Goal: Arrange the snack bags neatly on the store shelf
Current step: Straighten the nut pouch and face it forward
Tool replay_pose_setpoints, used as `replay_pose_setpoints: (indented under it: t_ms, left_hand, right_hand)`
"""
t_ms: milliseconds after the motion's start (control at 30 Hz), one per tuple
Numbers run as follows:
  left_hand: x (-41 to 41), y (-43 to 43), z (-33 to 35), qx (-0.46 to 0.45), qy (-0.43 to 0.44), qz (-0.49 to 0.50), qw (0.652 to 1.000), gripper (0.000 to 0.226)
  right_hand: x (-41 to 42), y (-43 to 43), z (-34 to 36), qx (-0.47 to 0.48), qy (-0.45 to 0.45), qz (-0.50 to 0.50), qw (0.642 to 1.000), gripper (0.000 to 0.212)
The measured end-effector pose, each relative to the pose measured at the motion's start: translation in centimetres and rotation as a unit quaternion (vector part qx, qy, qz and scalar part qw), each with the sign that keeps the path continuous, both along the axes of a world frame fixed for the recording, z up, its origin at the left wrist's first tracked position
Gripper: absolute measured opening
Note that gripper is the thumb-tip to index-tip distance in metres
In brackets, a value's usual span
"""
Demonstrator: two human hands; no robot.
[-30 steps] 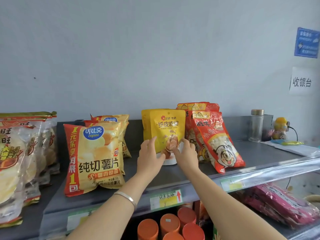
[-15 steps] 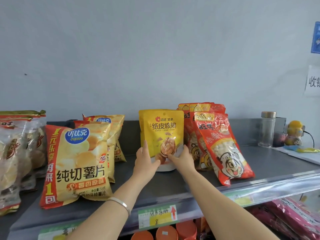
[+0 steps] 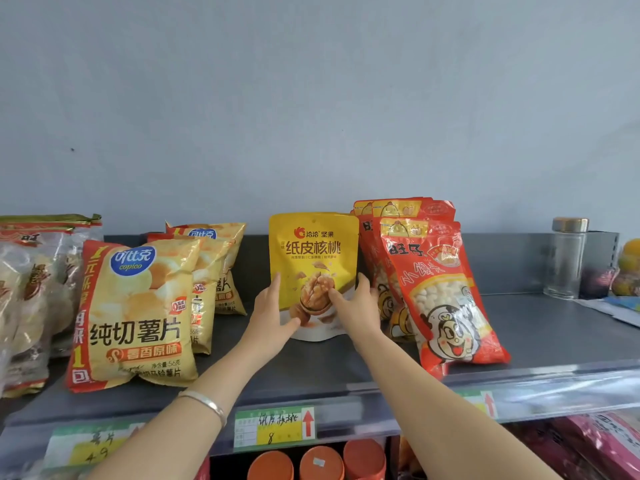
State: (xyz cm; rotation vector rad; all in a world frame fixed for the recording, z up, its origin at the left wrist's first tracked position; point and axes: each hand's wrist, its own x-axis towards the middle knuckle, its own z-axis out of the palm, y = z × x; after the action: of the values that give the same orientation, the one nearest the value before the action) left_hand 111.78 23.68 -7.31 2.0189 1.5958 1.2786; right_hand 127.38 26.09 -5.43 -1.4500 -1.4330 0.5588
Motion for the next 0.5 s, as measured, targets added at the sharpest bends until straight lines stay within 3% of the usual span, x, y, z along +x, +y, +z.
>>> replay_pose_setpoints:
  t_ms: [300,500]
  left_hand:
    - [0.7,-0.5,1.6,0.091,0.068,0.143,0.983,0.082]
    - [2.6,-1.4,4.9,0.146,0.099,0.169,0.970,0.071]
  right_hand:
    - [0.2,-1.3,1.5,0.107,-0.047,-0.034,0.993,0.074]
    - [1.3,-1.9,4.0,0.173,-0.080,-0.010,0.982,0.062]
